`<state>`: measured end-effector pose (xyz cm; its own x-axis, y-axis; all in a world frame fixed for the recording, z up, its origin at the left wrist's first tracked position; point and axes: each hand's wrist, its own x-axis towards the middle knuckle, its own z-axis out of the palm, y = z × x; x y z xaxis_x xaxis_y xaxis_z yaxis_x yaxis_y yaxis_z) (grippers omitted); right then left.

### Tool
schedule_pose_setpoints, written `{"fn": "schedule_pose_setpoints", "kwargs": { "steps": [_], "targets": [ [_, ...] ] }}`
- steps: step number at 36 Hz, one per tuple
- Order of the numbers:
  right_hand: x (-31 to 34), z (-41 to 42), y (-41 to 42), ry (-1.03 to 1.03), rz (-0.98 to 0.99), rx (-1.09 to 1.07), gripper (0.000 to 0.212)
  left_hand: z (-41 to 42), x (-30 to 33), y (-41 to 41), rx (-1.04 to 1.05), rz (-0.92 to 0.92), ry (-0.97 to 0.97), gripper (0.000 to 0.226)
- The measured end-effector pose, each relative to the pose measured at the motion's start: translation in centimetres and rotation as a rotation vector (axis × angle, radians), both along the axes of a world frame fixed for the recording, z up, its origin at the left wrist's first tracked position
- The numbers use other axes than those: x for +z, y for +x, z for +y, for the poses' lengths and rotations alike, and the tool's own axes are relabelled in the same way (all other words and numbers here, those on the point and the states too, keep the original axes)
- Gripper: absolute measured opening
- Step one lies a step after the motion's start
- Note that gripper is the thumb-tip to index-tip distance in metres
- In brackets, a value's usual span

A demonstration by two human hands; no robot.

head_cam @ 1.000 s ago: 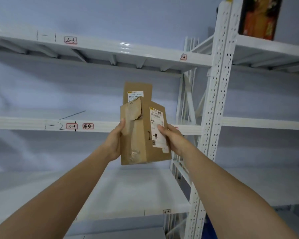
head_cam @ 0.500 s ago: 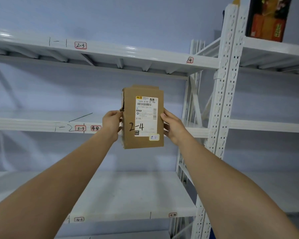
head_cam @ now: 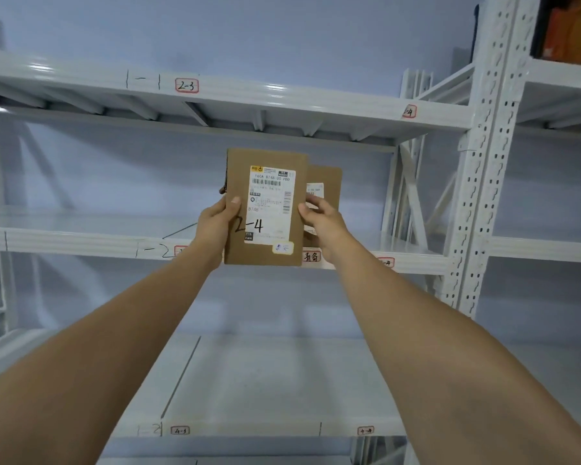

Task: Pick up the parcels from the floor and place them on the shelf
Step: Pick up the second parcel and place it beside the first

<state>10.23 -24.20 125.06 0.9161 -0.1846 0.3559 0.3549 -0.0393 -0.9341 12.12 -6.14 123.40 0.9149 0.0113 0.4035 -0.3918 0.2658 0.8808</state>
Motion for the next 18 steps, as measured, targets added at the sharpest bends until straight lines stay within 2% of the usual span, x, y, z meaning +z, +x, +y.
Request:
{"fn": "schedule_pose_setpoints", "kwargs": {
  "steps": [8, 14, 18],
  "targets": [
    [2.6, 3.7, 3.4, -0.114, -0.027, 0.0, 0.049, 2.7, 2.6, 3.6, 0.11, -0.048, 0.021, 0.036],
    [2.7, 5.6, 6.4, -0.095, -0.01, 0.014, 0.045, 4.4, 3.4, 7.3, 0.231, -0.018, 0.021, 0.055],
    [2.2, 6.6, 8.1, -0.085, -0.008, 0.02, 0.041, 4.8, 2.9, 9.3, 0.244, 0.017, 0.061, 0.051]
  ]
}}
